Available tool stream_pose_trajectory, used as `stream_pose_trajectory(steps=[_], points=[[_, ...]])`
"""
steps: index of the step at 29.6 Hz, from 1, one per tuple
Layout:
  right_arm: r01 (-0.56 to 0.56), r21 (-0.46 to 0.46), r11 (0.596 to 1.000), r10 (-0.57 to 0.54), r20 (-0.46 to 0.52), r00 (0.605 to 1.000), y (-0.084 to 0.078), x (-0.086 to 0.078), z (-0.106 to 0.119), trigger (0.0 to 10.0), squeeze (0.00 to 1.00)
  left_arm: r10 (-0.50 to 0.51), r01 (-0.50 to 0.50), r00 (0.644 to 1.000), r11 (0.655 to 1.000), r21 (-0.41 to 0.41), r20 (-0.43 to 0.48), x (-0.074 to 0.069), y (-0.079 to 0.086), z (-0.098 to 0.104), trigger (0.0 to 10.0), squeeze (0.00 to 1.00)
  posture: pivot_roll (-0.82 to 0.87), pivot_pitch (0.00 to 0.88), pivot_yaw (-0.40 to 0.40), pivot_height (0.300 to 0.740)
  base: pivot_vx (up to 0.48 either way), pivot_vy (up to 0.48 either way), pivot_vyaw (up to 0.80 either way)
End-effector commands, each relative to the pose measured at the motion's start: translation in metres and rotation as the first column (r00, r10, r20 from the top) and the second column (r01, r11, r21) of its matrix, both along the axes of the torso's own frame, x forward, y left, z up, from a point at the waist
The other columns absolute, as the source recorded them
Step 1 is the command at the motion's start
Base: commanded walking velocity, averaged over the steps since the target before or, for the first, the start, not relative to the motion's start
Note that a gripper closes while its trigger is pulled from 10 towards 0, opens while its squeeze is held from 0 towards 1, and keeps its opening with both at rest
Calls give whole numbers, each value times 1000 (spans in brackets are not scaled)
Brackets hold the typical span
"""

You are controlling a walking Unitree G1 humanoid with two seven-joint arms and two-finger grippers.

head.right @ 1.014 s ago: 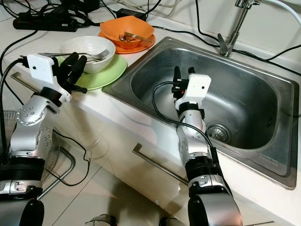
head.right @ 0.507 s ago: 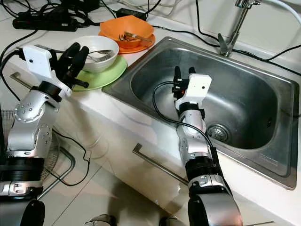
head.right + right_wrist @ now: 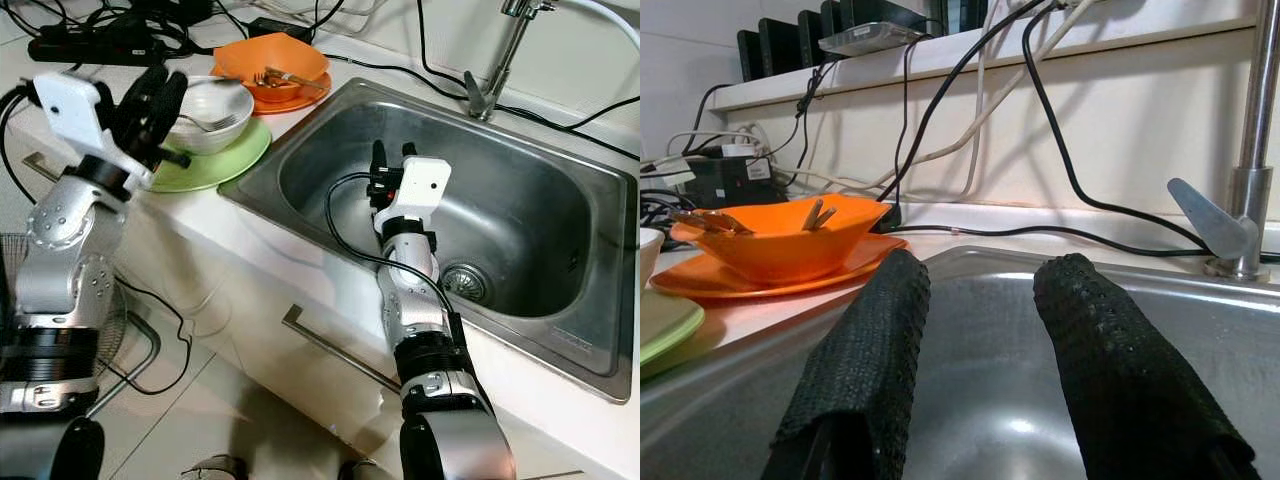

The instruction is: Kitchen organization

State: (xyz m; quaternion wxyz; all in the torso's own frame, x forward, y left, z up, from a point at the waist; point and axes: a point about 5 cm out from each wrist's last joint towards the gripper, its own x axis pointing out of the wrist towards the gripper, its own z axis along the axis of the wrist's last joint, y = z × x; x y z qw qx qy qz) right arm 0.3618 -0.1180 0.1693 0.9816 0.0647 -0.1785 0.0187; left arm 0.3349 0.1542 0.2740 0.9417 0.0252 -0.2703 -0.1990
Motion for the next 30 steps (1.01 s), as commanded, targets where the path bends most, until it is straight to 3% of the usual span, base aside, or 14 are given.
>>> stream_pose_trajectory(steps=[1, 4, 9, 10, 14, 17, 21, 30], points=[[12, 11, 1000, -11, -41, 999, -2, -1, -9, 10000, 0, -63, 63, 997, 998, 5, 34, -3, -15, 11, 10000, 0, 138, 95, -47, 740, 0, 0, 0], [15, 1, 1000, -15, -38, 999, -2, -1, -9, 10000, 0, -138, 138, 990, 990, -16, 21, -2, -32, 10, 10000, 0, 134, 93, -43, 740, 0, 0, 0], [20, -16, 1000, -21, -35, 999, -4, -1, -8, 10000, 0, -195, 195, 981, 980, -27, -1, -2, -45, 6, 10000, 0, 128, 90, -37, 740, 0, 0, 0], [21, -37, 999, -22, -26, 999, -6, 0, -7, 10000, 1000, -208, 208, 978, 977, -38, -9, -2, -49, 5, 10000, 0, 126, 90, -37, 740, 0, 0, 0], [21, -72, 997, -22, -5, 1000, -8, 0, -4, 10000, 1000, -219, 218, 976, 975, -50, -15, -2, -52, 4, 10000, 0, 127, 89, -37, 740, 0, 0, 0], [25, -183, 983, -15, 57, 998, -10, 0, 5, 10000, 1000, -228, 226, 973, 972, -58, -22, -2, -54, 2, 10000, 0, 128, 89, -37, 740, 0, 0, 0], [54, -341, 939, -4, 146, 989, -8, -1, 17, 10000, 1000, -237, 234, 971, 970, -71, -31, -3, -55, 0, 10000, 0, 123, 89, -35, 740, 0, 0, 0], [43, -487, 872, 81, 231, 970, 0, -5, 26, 10000, 1000, -262, 257, 964, 963, -83, -48, -5, -61, -5, 10000, 0, 117, 84, -35, 740, 0, 0, 0]])
